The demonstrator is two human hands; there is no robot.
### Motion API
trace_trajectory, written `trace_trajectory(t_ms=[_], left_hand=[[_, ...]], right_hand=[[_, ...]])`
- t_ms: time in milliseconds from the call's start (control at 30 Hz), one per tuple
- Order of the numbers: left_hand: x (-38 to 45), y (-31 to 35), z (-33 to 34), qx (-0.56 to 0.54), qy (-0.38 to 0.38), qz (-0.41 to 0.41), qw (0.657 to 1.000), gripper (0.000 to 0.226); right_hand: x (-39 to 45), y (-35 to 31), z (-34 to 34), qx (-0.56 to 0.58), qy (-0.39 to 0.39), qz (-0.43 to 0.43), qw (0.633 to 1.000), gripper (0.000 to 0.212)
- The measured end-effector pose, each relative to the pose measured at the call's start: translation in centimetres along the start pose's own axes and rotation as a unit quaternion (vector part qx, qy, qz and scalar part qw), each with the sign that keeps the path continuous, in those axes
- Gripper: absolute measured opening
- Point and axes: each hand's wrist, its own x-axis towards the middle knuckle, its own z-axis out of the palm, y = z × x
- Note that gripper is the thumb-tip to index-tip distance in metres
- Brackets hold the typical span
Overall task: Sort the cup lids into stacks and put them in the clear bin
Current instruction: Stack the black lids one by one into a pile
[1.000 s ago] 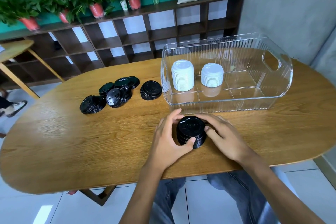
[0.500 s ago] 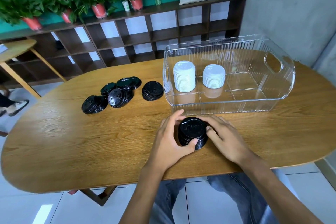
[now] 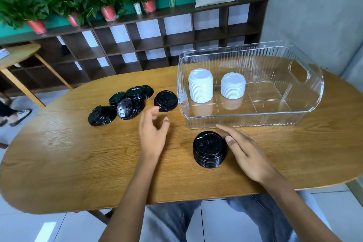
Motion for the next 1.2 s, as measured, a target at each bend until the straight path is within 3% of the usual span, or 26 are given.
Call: trace_trajectory(t_ms=[167, 267, 567, 867, 1000, 1100, 1200], left_hand=[[5.4, -0.2, 3.3, 0.122, -0.008, -0.006, 0.992, 0.081], [7.1, -0.3, 4.7, 0.173, -0.053, -0.033, 0.983, 0.103], [5.7, -1.4, 3.4, 0.1, -0.032, -0.032, 0.994, 0.1], [-2.1, -0.8, -2.1, 0.024, -0.003, -0.062, 0.998, 0.1], [-5.5, -0.4, -4.1, 0.006, -0.089, -0.04, 0.995, 0.099], [-6.1, 0.0, -4.4, 0.091, -0.186, 0.023, 0.978, 0.094], [-6.1, 0.1, -4.3, 0.144, -0.234, 0.051, 0.96, 0.1]], right_hand=[[0.0, 0.1, 0.1, -0.008, 0.002, -0.006, 1.0, 0.045], [0.0, 0.2, 0.0, -0.011, 0.005, -0.007, 1.0, 0.047], [0.0, 0.1, 0.0, -0.005, 0.006, -0.01, 1.0, 0.041], [0.0, 0.1, 0.1, -0.006, 0.001, -0.009, 1.0, 0.042], [0.0, -0.1, 0.0, -0.01, -0.005, -0.007, 1.0, 0.042], [0.0, -0.2, -0.1, -0.01, -0.007, -0.009, 1.0, 0.04], [0.0, -0.2, -0.1, -0.009, -0.008, -0.009, 1.0, 0.039]])
